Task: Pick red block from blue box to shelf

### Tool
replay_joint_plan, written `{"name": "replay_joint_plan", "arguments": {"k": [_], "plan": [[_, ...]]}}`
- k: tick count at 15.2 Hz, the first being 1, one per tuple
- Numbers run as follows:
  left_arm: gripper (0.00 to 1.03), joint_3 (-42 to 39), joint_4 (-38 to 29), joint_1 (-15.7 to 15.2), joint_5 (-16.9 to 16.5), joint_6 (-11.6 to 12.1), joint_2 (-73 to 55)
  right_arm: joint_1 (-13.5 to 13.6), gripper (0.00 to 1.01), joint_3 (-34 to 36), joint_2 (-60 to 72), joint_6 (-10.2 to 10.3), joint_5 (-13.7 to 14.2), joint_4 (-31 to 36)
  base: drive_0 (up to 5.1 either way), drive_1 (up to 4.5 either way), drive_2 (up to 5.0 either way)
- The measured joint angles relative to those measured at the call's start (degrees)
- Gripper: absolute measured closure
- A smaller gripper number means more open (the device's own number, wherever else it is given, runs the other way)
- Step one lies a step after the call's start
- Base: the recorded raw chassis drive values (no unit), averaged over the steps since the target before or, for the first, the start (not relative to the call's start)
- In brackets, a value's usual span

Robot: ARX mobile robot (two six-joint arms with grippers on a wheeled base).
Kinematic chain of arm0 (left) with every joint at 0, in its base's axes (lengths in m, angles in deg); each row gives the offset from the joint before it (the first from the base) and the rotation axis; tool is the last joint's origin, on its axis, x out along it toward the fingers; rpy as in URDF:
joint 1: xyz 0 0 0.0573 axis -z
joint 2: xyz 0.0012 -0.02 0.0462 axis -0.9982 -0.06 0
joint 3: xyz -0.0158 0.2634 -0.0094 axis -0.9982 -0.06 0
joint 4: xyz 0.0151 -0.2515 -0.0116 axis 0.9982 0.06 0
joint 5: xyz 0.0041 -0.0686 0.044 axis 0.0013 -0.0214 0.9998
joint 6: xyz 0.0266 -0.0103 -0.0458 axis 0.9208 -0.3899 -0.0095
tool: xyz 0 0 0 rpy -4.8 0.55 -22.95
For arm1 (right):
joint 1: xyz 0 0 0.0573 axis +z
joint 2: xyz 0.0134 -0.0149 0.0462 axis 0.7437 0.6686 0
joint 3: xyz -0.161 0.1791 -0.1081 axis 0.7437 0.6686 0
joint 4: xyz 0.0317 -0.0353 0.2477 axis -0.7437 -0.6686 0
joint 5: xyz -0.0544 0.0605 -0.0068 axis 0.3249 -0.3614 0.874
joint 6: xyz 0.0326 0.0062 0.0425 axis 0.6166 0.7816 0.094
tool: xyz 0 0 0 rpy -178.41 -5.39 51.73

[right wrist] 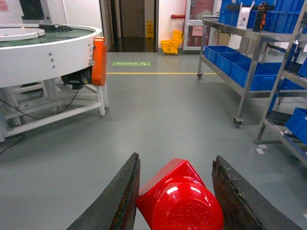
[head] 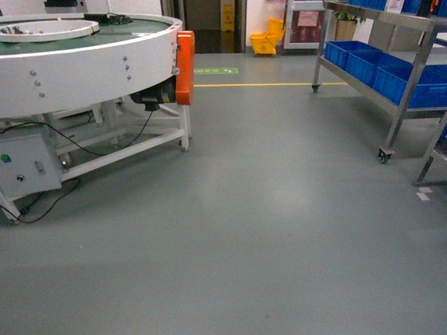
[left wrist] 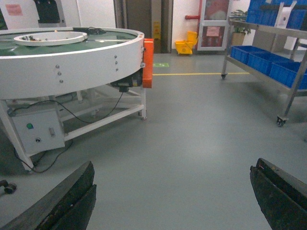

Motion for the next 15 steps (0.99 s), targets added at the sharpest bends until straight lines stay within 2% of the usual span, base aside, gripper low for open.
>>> {"name": "replay_joint_plan", "arguments": {"k": [15], "plan": [[0.05, 0.0, -0.2, 0.0, -0.1, 0.0, 0.0, 0.0, 0.63, 0.0, 0.0, 0.0, 0.0, 0.1, 0.1, 4.24, -4.1]]}}
